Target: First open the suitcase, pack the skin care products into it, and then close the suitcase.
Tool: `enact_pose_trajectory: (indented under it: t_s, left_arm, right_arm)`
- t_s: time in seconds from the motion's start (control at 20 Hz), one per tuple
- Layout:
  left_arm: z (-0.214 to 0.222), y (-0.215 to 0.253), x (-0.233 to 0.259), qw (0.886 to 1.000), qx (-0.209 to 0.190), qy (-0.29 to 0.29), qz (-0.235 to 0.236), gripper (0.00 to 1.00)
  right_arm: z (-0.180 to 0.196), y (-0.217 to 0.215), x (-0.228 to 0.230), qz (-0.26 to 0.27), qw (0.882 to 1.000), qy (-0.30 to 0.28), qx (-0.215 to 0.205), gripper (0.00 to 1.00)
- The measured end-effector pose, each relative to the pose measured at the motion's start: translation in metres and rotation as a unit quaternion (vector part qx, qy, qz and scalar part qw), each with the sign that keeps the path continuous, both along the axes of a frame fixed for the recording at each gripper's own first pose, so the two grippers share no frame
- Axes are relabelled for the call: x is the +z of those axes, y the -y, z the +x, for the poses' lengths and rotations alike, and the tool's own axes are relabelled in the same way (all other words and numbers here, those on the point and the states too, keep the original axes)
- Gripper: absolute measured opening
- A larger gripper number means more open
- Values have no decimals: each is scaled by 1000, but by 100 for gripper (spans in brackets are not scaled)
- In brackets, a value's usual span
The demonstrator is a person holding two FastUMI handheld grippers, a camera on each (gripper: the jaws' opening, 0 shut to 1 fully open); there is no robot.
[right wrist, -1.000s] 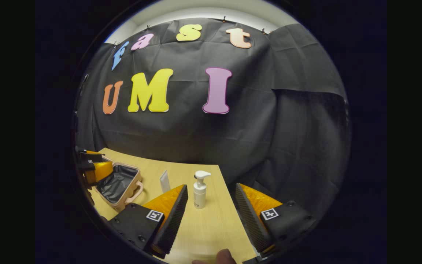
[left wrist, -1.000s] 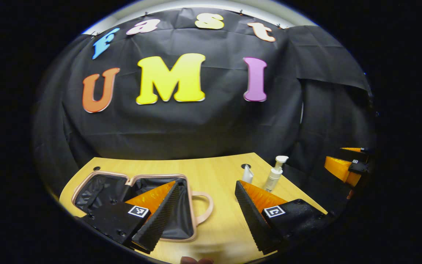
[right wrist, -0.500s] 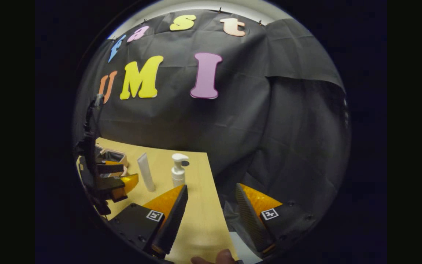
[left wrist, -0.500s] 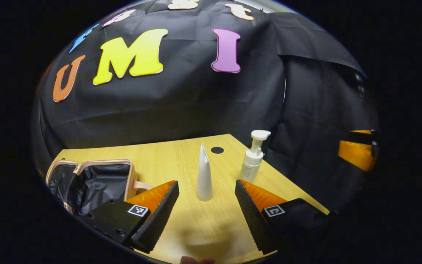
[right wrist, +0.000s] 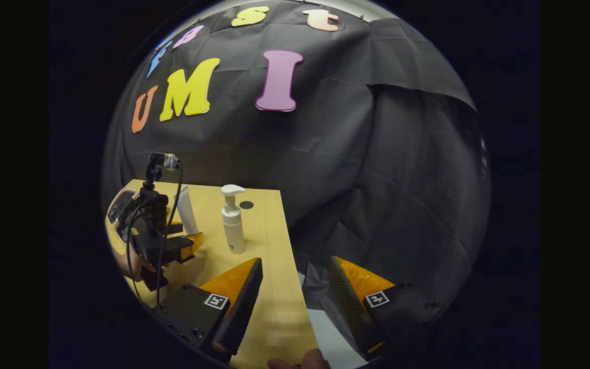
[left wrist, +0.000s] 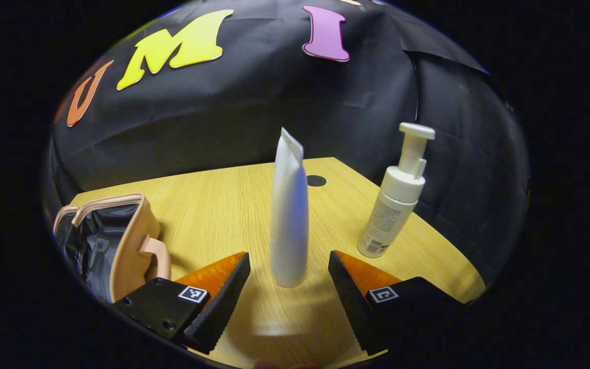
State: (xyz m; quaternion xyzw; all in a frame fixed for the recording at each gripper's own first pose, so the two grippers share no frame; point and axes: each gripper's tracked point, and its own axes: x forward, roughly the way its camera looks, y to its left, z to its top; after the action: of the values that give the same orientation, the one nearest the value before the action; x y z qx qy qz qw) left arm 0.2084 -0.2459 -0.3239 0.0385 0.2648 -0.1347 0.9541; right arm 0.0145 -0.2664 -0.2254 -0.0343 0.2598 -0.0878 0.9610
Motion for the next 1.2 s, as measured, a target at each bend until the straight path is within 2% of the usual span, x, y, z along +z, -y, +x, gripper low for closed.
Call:
enact_pose_trajectory:
  t_s: [0.1,0.25,0.3,0.4,0.6,0.7,0.75,0.8,0.85,0.9,0.95,1.1,1.2]
  left_arm:
    - [8,0,-7,1000,3,-8,1,99]
    - [14,1,-18,1000,8,-25,8,91]
    - [15,3,-20,1000,6,-29,10,80]
    - [17,2,-25,999,0,-37,23,73]
    - [18,4,-27,999,-12,-40,26,53]
    - [16,3,-25,998,-21,-46,21,51]
    - [13,4,-23,998,-24,-49,14,57]
    - [12,3,-15,999,-26,-46,8,49]
    - [9,1,-4,999,-26,-42,2,48]
    - [4,0,9,999,-28,-37,-5,41]
    - [-4,1,25,999,-33,-32,-16,48]
    - [-32,-7,64,998,-38,-25,-35,48]
    - [-49,-20,84,999,-24,-22,-43,48]
  right_arm:
    - [-1,-1,-6,2,1000,-10,0,76]
    - [0,-1,-8,4,1000,-13,3,78]
    - [1,-1,-9,4,1000,-14,1,78]
    - [2,-1,-10,7,1000,-13,2,78]
    - [6,-4,-19,18,1000,-19,11,78]
    - [11,-9,-23,25,999,-19,18,78]
    - [21,-18,-24,30,999,-17,24,78]
    - [32,-27,-24,38,999,-14,31,78]
    - [40,-36,-28,47,998,-12,40,78]
    - [50,-44,-33,53,997,-10,50,76]
    - [58,-51,-41,58,997,-7,59,76]
    - [91,-80,-65,85,993,-8,82,78]
    - [112,-95,-83,92,992,-11,89,78]
